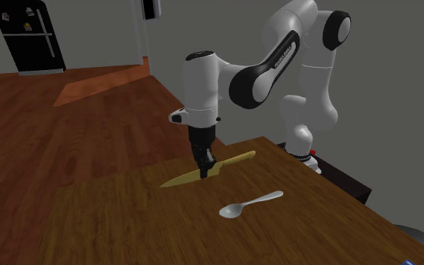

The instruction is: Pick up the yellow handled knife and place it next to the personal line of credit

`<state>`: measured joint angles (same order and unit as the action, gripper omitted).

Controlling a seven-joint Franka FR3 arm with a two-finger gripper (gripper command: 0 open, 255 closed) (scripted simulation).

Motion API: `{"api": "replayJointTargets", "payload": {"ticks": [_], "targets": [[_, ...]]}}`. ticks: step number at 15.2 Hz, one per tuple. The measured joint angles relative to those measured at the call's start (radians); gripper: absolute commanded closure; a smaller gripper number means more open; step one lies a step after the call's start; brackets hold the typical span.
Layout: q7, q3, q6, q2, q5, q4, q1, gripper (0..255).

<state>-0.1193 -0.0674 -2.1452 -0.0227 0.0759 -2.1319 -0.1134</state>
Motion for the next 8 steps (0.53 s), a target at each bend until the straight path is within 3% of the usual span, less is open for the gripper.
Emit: {"api": "replayJointTargets", "payload": {"ticks": [8], "targets": [[-0.002,0.0,0.037,-0.013,-0.001,0.024,0.0,255]]}}
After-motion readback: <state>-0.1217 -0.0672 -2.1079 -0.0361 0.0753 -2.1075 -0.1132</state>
